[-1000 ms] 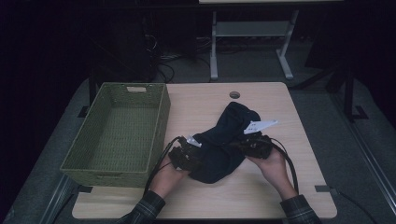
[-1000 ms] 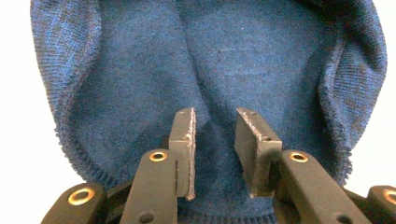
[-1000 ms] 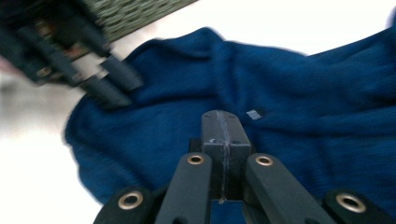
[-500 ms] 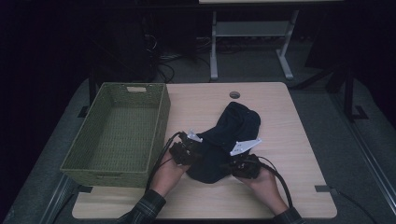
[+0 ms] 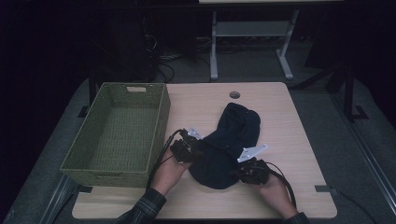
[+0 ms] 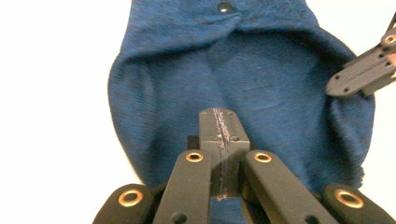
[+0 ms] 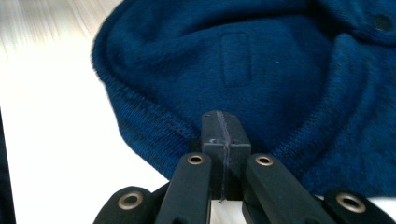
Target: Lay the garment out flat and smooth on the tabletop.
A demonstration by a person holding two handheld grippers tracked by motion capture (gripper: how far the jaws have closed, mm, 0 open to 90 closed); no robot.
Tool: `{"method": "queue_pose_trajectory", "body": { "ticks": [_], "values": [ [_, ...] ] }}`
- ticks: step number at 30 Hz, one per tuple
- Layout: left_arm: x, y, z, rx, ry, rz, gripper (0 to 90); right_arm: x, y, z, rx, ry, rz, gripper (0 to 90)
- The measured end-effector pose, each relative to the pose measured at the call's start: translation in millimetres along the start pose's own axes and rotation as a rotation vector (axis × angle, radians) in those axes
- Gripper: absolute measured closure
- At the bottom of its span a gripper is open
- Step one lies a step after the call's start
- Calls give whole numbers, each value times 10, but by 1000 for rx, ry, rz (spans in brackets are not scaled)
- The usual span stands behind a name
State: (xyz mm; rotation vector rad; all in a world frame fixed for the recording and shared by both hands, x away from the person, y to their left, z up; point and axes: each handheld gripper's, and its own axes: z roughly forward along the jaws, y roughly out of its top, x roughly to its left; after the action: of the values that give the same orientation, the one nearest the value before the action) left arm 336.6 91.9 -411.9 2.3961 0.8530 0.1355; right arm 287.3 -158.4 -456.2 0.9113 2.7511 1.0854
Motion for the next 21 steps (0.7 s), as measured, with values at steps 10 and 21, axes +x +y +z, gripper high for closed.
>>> {"method": "queue_pose_trajectory", "body": {
  "ticks": [10,21],
  "values": [
    [-35,162,120,0,-18,22,899,-200,-373,-364,-11,-48,58,900],
    [2,508,225,-46,-37,42,899,-316,-380,-716,-120,-68,69,900]
  ]
}}
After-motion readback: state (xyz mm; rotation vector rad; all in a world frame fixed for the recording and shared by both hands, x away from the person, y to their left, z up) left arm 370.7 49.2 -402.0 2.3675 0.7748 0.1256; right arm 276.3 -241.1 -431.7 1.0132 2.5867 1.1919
